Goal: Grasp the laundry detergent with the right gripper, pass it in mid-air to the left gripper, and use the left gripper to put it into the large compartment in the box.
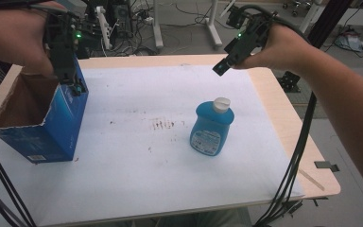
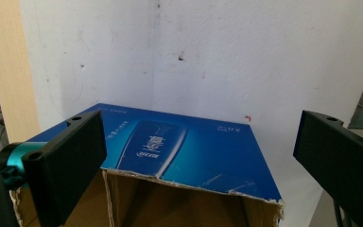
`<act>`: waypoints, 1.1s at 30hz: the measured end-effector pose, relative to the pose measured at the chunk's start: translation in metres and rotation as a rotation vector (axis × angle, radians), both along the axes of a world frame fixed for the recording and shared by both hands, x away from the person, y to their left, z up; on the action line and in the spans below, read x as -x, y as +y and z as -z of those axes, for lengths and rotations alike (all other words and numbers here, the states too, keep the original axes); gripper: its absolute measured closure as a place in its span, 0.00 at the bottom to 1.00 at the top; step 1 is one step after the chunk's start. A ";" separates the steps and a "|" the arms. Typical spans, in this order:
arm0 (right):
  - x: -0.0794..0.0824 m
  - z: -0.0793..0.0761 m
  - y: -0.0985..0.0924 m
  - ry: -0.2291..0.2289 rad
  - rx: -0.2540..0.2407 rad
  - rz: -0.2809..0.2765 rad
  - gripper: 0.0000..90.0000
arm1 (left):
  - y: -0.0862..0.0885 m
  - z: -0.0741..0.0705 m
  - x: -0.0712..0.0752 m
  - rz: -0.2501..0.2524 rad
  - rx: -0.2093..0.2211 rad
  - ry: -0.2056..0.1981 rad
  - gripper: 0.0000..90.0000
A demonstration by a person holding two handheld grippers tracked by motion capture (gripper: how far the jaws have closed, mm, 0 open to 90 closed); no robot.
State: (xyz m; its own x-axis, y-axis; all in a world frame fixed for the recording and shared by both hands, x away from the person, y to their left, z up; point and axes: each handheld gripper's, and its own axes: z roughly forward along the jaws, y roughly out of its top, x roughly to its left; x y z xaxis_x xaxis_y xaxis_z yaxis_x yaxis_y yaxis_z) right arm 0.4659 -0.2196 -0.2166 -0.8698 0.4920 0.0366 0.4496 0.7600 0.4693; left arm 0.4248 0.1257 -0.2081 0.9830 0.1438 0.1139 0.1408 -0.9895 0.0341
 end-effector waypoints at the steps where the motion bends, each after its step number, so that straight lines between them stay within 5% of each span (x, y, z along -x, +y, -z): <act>1: 0.002 -0.001 -0.003 -0.015 -0.029 0.015 0.04 | 0.000 0.000 0.000 -0.001 -0.001 0.001 0.04; 2: 0.002 -0.001 -0.003 -0.015 -0.029 0.015 0.04 | 0.000 0.000 0.000 -0.001 -0.001 0.001 0.04; 3: 0.007 -0.006 -0.010 -0.061 -0.110 0.079 0.04 | 0.002 0.001 0.001 -0.003 0.002 -0.002 0.04; 6: 0.013 -0.012 -0.021 -0.083 -0.185 0.124 0.04 | 0.003 0.000 0.001 -0.003 0.001 -0.005 0.04; 20: 0.055 -0.007 -0.075 -0.178 -0.240 0.207 0.04 | 0.006 -0.001 0.006 -0.003 -0.002 -0.017 0.04; 33: 0.101 0.018 -0.091 -0.226 -0.287 0.203 0.03 | 0.013 0.003 0.010 -0.004 0.012 -0.017 0.04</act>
